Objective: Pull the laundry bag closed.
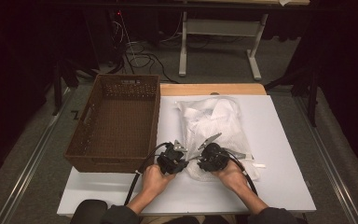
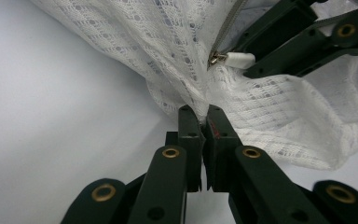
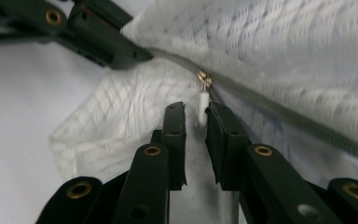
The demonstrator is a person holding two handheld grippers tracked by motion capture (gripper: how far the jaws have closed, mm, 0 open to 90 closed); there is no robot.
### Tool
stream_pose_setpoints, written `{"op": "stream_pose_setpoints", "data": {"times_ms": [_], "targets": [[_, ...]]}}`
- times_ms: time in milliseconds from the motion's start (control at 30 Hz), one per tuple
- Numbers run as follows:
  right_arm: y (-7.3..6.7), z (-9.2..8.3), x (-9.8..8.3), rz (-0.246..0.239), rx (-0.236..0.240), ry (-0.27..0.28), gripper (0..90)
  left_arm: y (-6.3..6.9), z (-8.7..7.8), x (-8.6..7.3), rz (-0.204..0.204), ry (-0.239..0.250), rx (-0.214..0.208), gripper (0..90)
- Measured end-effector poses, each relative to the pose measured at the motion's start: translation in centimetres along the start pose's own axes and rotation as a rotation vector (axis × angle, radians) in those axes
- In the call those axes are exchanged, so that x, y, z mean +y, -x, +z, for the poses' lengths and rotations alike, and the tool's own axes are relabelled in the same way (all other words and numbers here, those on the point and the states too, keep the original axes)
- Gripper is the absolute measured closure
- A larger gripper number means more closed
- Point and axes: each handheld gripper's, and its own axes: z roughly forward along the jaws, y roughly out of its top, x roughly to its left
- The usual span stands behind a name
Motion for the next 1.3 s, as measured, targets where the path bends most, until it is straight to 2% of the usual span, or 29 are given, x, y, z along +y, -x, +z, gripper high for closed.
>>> {"op": "stream_pose_setpoints", "data": {"times_ms": [267,300,333,500,600,700,1033,1300], "targets": [[-0.1,0.7,1.2,-0.002,-0.019,0.009,81.1,0.0,0.0,0.0,0.002,0.000,0.000,86.1],[-0.2,0.8,1.3,0.023,-0.018,0.012,81.2,0.0,0.0,0.0,0.002,0.000,0.000,86.1],[0.0,0.8,1.3,0.007,-0.017,0.012,81.2,0.0,0.0,0.0,0.002,0.000,0.000,86.1],[0.4,1.0,1.5,0.059,-0.018,0.029,81.8,0.0,0.0,0.0,0.001,0.000,-0.001,86.1],[0.5,1.1,1.7,0.033,-0.027,0.032,84.3,0.0,0.0,0.0,0.001,0.001,-0.001,86.1],[0.3,1.1,1.6,0.031,-0.036,0.032,86.1,0.0,0.0,0.0,0.002,0.000,-0.001,86.1],[-0.3,0.3,0.8,-0.069,-0.115,0.007,87.0,0.0,0.0,-0.1,0.003,0.006,0.003,86.4],[0.5,-1.2,-1.1,-0.049,-0.130,0.025,87.1,0.1,0.0,-0.2,0.002,0.011,0.001,86.5]]}}
